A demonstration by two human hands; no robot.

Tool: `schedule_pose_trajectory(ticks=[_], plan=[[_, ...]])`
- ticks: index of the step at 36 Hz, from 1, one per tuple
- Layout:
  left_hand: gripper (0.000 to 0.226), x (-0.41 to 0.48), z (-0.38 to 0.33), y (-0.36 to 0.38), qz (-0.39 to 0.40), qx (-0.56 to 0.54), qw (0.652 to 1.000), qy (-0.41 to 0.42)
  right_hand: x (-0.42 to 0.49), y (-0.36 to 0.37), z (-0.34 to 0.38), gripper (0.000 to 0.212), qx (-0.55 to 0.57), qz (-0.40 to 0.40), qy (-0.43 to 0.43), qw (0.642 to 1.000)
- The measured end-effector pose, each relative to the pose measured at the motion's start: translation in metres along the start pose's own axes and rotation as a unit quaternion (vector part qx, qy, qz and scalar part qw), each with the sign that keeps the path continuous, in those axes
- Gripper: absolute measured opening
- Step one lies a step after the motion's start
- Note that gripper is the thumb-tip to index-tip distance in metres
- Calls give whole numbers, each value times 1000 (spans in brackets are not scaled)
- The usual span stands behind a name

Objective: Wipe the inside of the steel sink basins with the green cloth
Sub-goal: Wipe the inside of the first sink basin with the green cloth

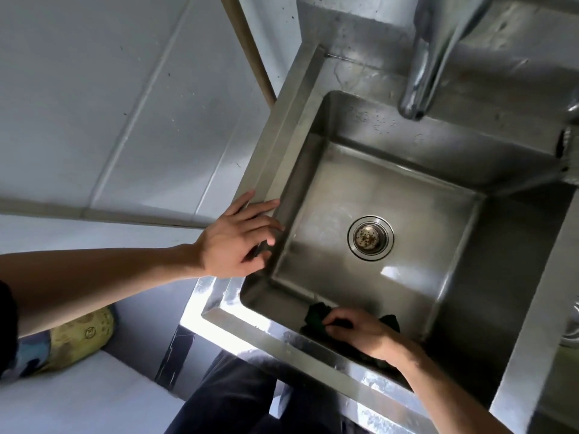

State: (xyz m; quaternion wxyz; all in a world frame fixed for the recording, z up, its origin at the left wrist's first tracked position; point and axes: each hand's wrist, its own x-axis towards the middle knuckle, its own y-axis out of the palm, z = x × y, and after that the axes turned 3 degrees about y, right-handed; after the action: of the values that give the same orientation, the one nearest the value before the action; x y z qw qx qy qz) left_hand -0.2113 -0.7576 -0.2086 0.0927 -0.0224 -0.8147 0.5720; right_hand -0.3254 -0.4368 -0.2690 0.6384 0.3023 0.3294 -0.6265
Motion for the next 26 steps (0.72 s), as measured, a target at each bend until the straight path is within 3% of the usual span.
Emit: schedule_pose_trajectory(ticks=[4, 9, 13, 17, 22, 26], plan=[[11, 0, -1, -1, 8, -2, 1000, -5, -7, -1, -14, 30, 42, -41, -3, 998], [11, 1, -2, -3, 17, 4, 1000, -5, -9, 4, -8, 48, 0, -63, -28, 998], [11, 0, -2, -2, 14, 3, 1000, -6, -28, 8, 2, 23, 21, -54, -74, 996], [11, 0, -2, -2, 11, 6, 1000, -4, -31, 7, -8, 20, 29, -77, -81, 993], [11, -1, -1, -2, 16, 10, 1000, -6, -16, 2, -29, 32, -2, -93, -27, 995], [11, -1, 0, -1, 14, 9, 1000, -4, -23, -2, -22, 46, -9, -77, -48, 996]])
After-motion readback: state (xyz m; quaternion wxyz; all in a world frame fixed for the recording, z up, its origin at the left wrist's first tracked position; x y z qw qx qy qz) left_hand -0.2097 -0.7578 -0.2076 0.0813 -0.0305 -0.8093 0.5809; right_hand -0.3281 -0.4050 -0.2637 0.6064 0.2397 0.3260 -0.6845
